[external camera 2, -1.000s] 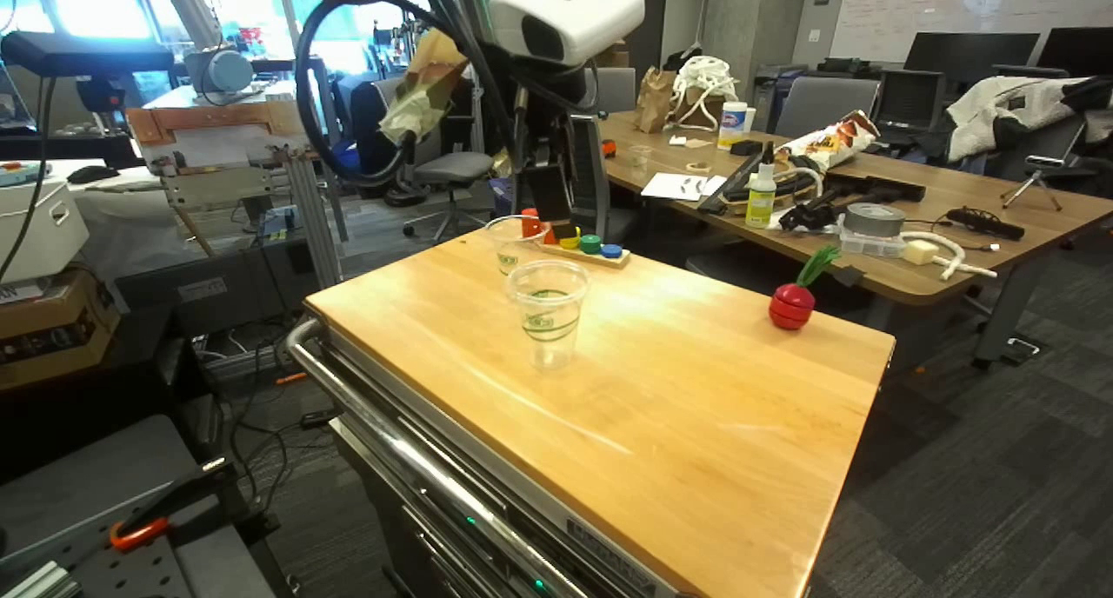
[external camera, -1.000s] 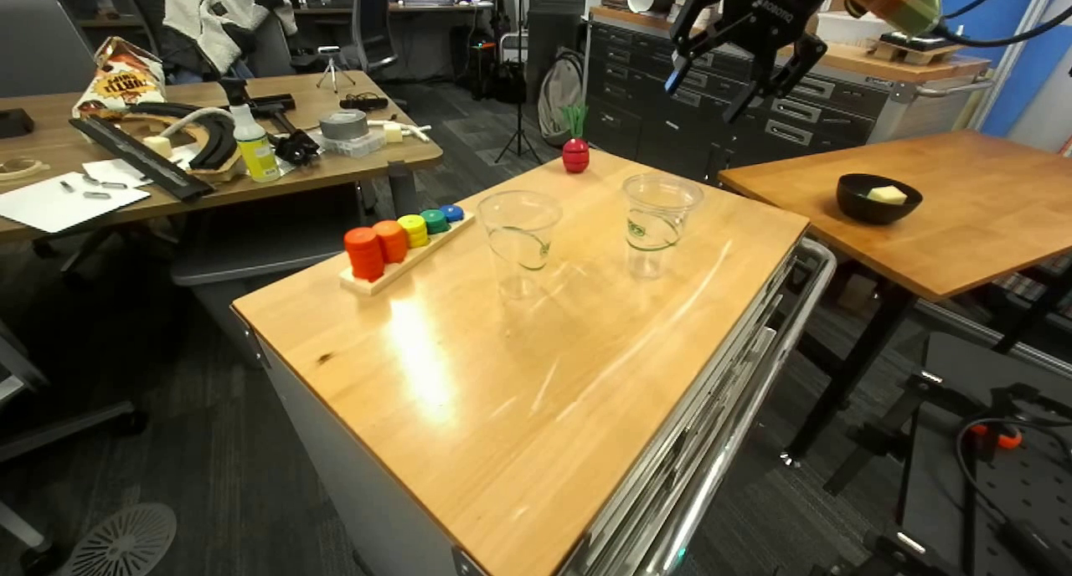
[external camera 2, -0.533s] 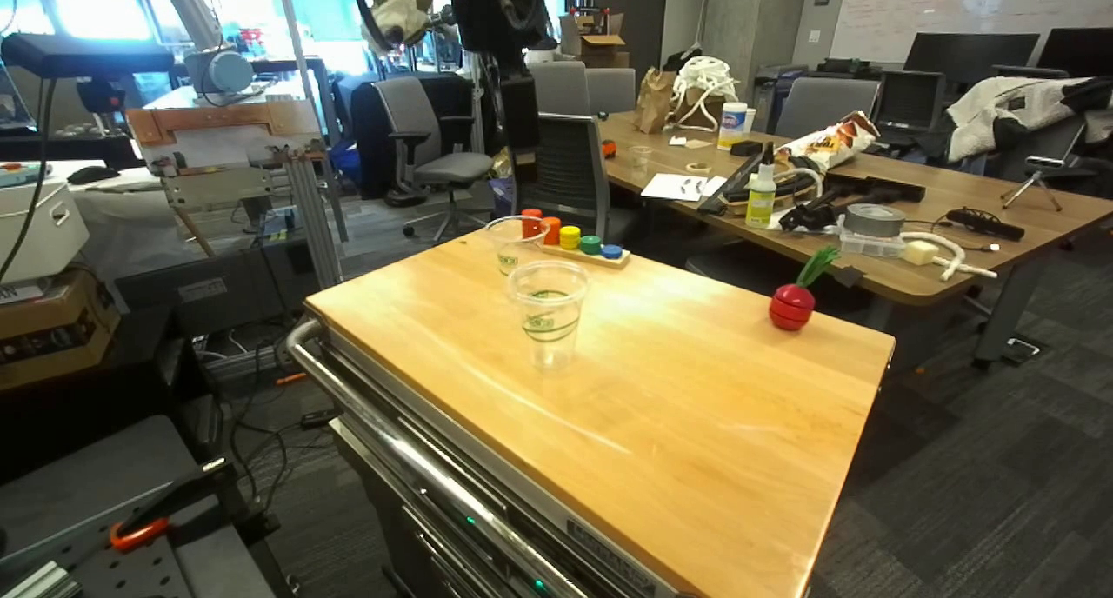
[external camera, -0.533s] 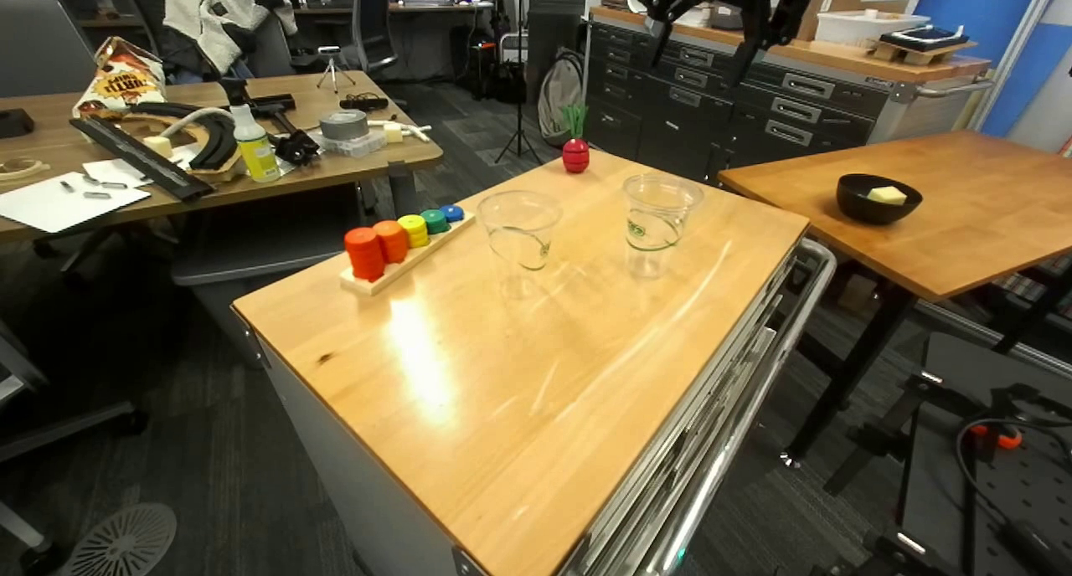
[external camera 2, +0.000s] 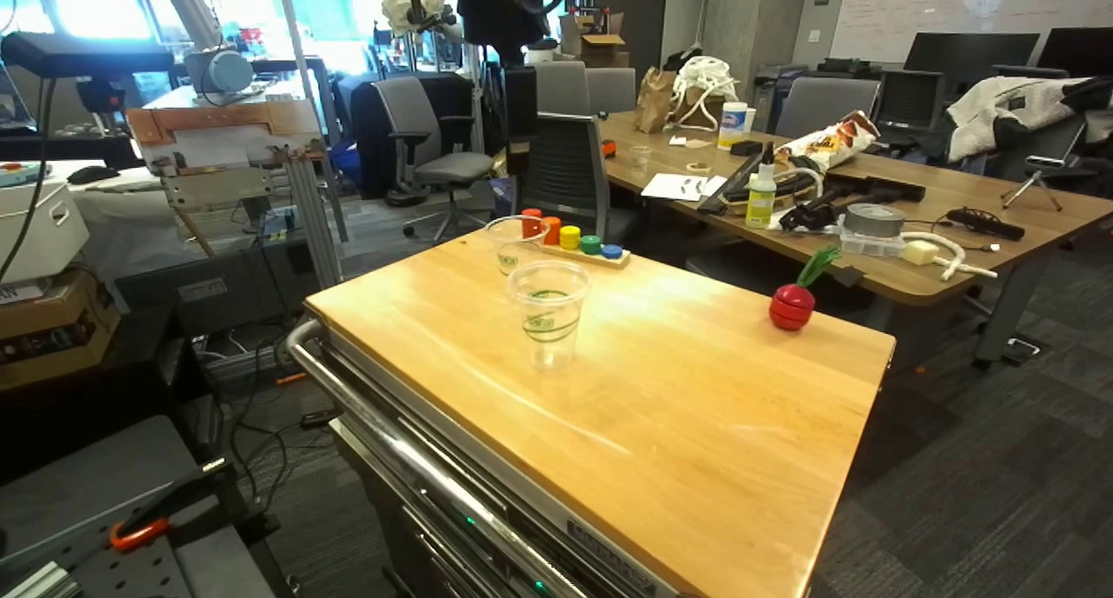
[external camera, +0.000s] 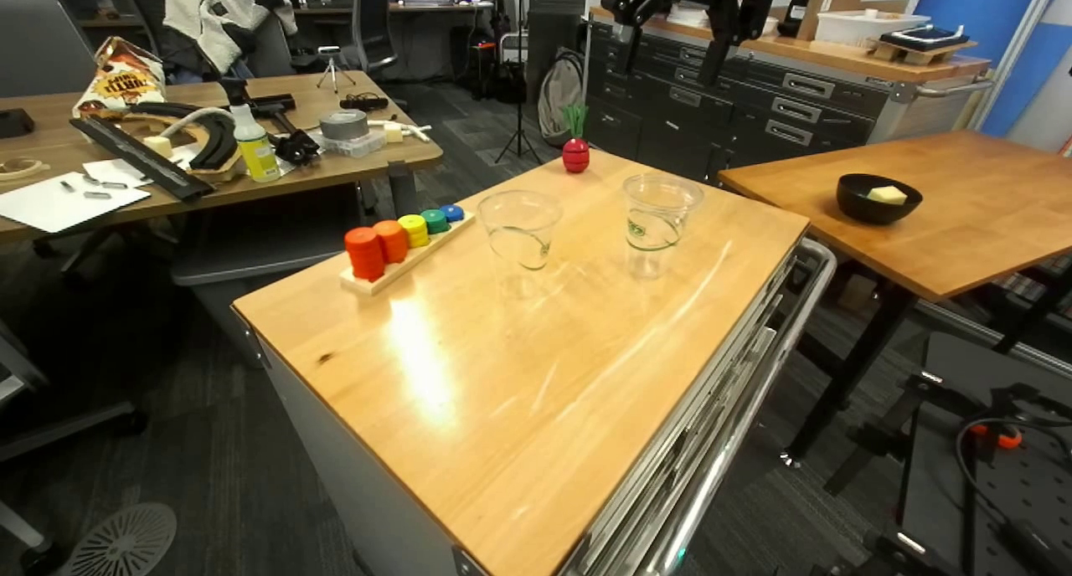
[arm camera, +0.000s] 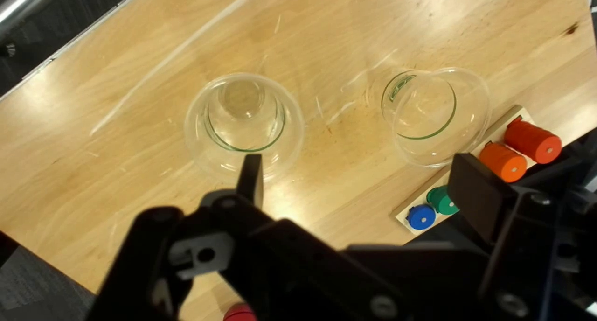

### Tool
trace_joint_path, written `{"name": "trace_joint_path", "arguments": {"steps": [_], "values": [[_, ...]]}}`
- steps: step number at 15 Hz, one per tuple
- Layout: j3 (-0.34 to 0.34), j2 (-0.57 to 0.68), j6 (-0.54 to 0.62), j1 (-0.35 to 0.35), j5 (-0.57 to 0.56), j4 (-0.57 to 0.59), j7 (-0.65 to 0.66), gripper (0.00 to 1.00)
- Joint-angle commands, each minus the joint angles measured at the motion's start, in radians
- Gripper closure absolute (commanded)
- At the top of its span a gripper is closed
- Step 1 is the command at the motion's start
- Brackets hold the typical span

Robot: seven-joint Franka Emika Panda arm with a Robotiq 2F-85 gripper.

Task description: Stack the cups

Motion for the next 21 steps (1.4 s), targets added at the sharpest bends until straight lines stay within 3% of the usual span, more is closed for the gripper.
{"name": "trace_joint_path", "arguments": {"steps": [1,7,13,21], "values": [[-0.012,0.0,-0.004,0.012,-0.001,0.003,0.0,0.0],[-0.012,0.0,-0.005,0.012,-0.001,0.005,-0.002,0.0],[-0.007,0.194,0.005,0.031,-0.039,0.182,-0.047,0.0],[-0.019,0.444,-0.027,0.106,-0.111,0.383,-0.072,0.0]]}}
